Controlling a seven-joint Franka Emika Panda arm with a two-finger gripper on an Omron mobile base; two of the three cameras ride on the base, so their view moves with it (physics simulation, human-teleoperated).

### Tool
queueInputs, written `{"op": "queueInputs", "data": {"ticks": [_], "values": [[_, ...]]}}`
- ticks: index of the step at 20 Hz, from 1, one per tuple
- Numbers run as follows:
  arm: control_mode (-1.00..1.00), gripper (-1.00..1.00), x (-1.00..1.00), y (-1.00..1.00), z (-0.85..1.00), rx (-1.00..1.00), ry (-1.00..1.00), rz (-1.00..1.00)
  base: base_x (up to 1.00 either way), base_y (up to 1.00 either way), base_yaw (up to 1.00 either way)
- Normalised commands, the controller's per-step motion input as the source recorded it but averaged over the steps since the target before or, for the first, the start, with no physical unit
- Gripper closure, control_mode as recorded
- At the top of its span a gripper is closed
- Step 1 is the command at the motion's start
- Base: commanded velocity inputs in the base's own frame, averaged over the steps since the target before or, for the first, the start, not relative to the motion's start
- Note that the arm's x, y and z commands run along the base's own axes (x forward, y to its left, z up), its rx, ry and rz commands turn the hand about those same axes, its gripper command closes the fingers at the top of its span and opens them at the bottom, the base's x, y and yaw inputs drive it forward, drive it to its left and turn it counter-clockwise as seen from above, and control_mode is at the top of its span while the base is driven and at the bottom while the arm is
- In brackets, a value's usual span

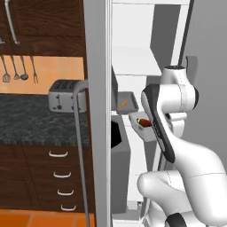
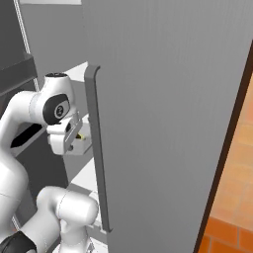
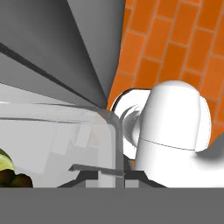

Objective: Take the meat container that has the shrimp and place it on the second highest rack of the freezer. Then take the vegetable container that has the bell pepper and lemon wedge and place it on the highest rack of the freezer.

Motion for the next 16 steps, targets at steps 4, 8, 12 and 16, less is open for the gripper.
{"op": "queueInputs", "data": {"ticks": [4, 8, 12, 16], "values": [[1.00, 1.00, 0.00, 0.00, 0.00, 0.00, 0.00, 0.00, 0.24, 0.04, 0.00], [-1.00, 1.00, -0.06, 0.00, 0.00, 0.00, -0.01, 0.00, 0.00, 0.00, 0.00], [-1.00, 1.00, -0.17, 0.00, 0.13, 0.00, -0.05, 0.00, 0.00, 0.00, 0.00], [-1.00, 1.00, -0.10, 0.05, 0.49, 0.00, -0.18, -0.03, 0.00, 0.00, 0.00]]}}
